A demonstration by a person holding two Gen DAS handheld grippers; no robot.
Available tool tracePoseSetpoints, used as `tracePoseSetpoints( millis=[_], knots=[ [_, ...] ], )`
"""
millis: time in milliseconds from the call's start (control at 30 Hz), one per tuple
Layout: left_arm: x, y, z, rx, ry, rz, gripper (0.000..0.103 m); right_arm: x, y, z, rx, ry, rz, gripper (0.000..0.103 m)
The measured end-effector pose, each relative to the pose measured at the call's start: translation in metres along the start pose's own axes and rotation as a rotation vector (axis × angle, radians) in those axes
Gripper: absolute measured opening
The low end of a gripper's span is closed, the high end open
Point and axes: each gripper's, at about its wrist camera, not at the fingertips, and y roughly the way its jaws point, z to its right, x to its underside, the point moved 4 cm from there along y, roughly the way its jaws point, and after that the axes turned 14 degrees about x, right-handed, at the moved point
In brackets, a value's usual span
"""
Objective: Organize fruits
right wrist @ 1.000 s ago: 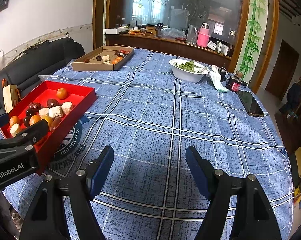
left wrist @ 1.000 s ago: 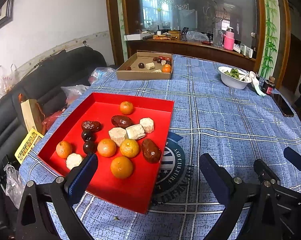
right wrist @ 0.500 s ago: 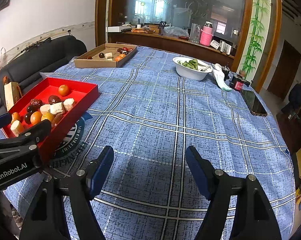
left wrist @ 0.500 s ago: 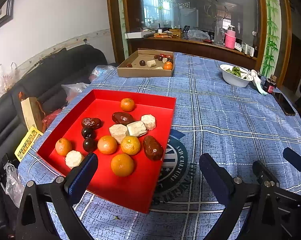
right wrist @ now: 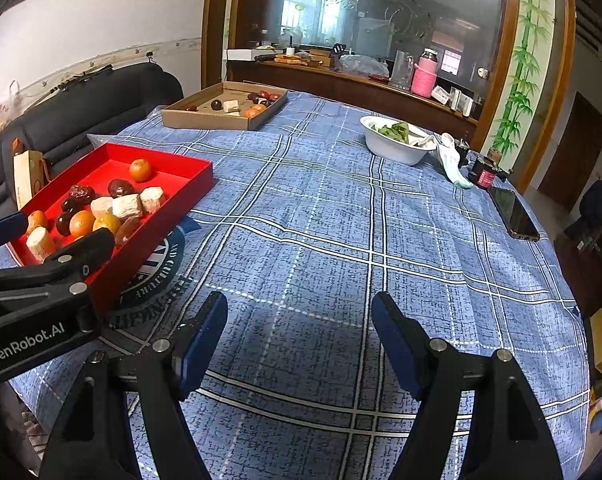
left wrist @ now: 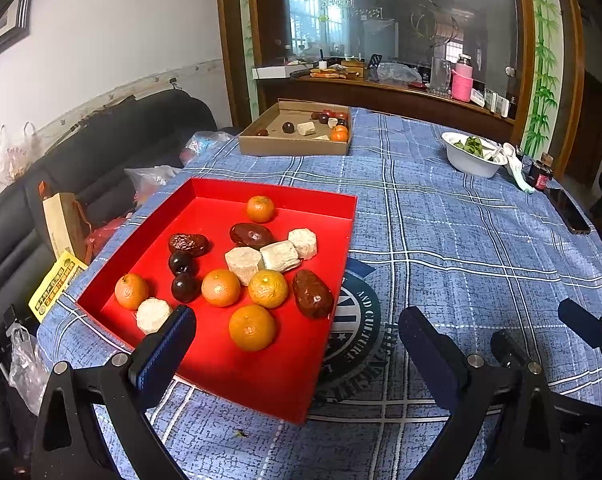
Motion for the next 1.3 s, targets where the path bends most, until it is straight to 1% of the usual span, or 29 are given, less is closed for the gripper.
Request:
tracePoseSetpoints(
  millis=[667,900,967,1000,1100,1167,1300],
  knots=[
    [0.002,-0.002,-0.003,0.005,-0.008,0.000,0.102,0.000,-0.004,-0.012,-0.004,-0.029,0.011,0.073],
    [0.001,-0.005,-0.004,0.005,-0.011,0.007,0.102,-0.001,-0.007,-0.014,-0.005,-0.031,0.018,0.074],
    [0.001,-0.008,-0.006,0.002,-0.014,0.020,0.102,-0.001,-0.008,-0.014,-0.005,-0.029,0.021,0.074],
    [0.001,-0.010,-0.007,-0.002,-0.014,0.030,0.102,-0.001,-0.009,-0.014,-0.005,-0.028,0.024,0.074],
    [-0.003,-0.022,-0.009,-0.041,-0.007,0.101,0.102,-0.002,-0.012,-0.015,-0.009,-0.027,0.034,0.074],
    [-0.006,-0.036,-0.011,-0.080,0.005,0.178,0.102,-0.002,-0.015,-0.016,-0.014,-0.026,0.045,0.074],
    [-0.009,-0.066,-0.015,-0.108,-0.008,0.324,0.102,-0.005,-0.023,-0.017,-0.025,-0.025,0.075,0.074]
  ],
)
